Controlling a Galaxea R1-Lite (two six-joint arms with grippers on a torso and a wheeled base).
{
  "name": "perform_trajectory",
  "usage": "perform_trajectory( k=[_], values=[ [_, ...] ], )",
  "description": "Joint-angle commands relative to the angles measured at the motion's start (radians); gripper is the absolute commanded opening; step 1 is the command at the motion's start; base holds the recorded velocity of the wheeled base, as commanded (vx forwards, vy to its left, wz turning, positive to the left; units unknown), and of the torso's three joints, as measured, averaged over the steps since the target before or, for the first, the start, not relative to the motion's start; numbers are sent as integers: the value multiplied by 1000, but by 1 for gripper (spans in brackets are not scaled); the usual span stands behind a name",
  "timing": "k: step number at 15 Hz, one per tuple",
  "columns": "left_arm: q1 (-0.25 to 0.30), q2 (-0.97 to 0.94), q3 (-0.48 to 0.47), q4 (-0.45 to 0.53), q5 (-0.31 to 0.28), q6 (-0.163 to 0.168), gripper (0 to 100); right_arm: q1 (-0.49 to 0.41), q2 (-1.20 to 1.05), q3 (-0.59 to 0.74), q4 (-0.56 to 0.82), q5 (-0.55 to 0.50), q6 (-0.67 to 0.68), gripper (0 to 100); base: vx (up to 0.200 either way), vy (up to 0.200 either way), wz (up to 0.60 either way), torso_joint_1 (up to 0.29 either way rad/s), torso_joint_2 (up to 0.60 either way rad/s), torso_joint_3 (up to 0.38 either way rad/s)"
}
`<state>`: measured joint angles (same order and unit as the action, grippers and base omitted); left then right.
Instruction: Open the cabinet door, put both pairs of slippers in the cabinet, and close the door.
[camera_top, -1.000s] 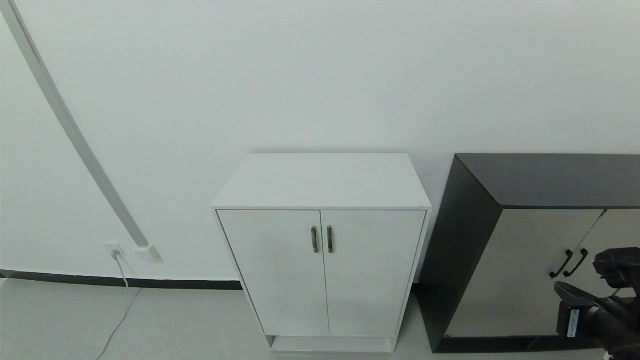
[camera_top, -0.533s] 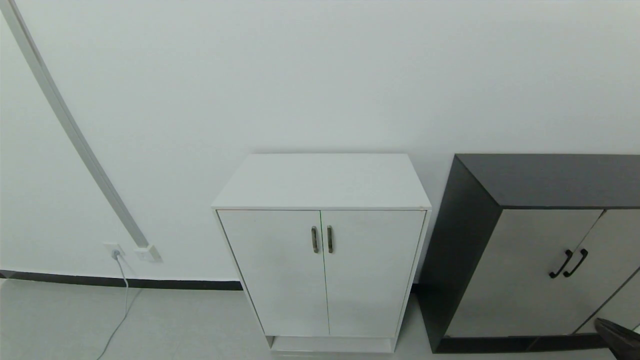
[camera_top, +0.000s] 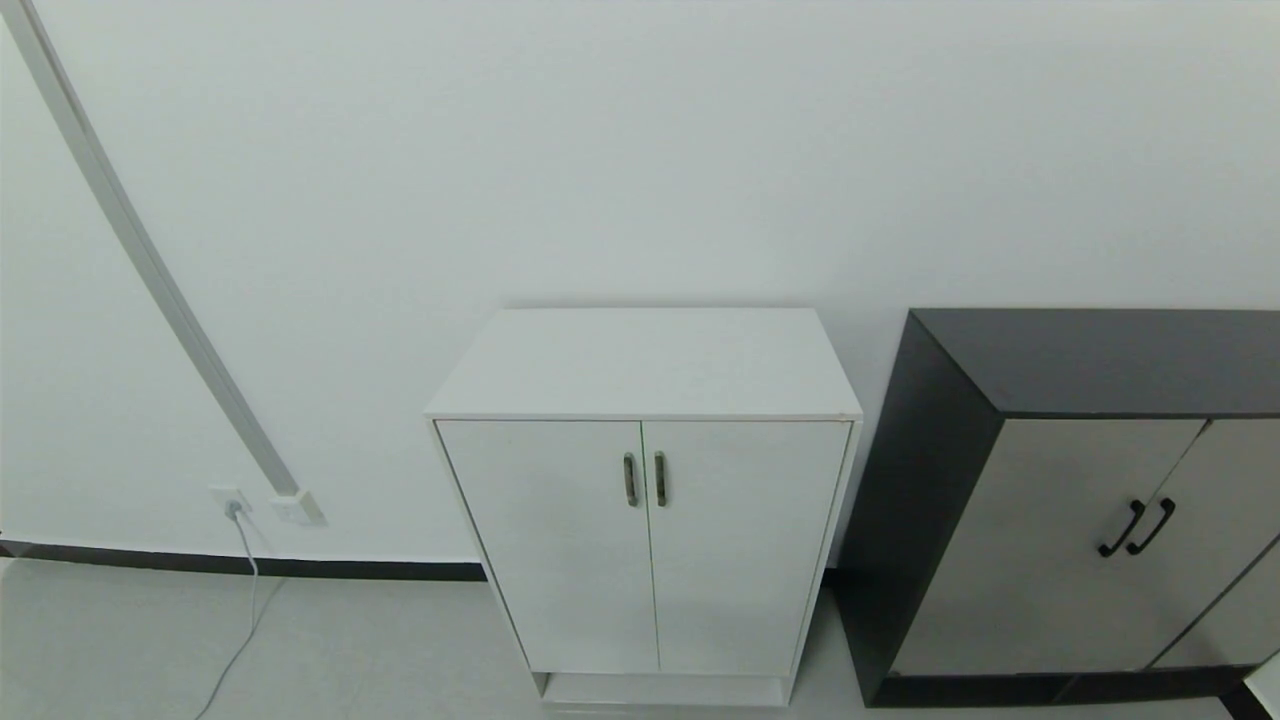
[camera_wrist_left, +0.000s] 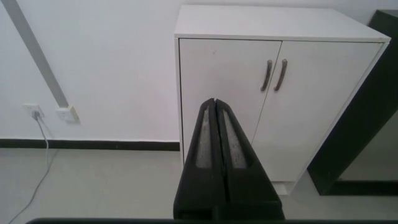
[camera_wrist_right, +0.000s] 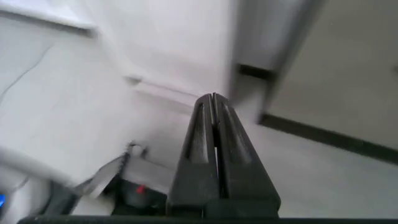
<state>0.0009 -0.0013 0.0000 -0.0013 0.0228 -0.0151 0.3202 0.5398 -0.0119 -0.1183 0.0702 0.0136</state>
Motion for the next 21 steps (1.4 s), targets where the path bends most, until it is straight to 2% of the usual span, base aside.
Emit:
perform_trajectory(
  k=[1,7,9,12,13,14,17,21],
  values=[
    [1,1,0,0,0,0,0,2,-34,10,9,17,-6,0,0,0,0,0,0,0],
    [-1,1,0,0,0,0,0,13,-78,10,126,14,-57,0,0,0,0,0,0,0],
    [1,1,0,0,0,0,0,-13,-100,12,117,13,-57,0,0,0,0,0,0,0],
    [1,1,0,0,0,-2,0,-93,-149,12,117,13,-58,0,0,0,0,0,0,0],
    [1,1,0,0,0,-2,0,-93,-149,12,117,13,-58,0,0,0,0,0,0,0],
    [1,1,0,0,0,0,0,-162,-184,12,117,13,-58,0,0,0,0,0,0,0],
    [1,1,0,0,0,0,0,-256,-219,12,117,11,-58,0,0,0,0,0,0,0],
    [1,1,0,0,2,-2,0,-334,-302,12,117,11,-57,0,0,0,0,0,0,0]
  ],
)
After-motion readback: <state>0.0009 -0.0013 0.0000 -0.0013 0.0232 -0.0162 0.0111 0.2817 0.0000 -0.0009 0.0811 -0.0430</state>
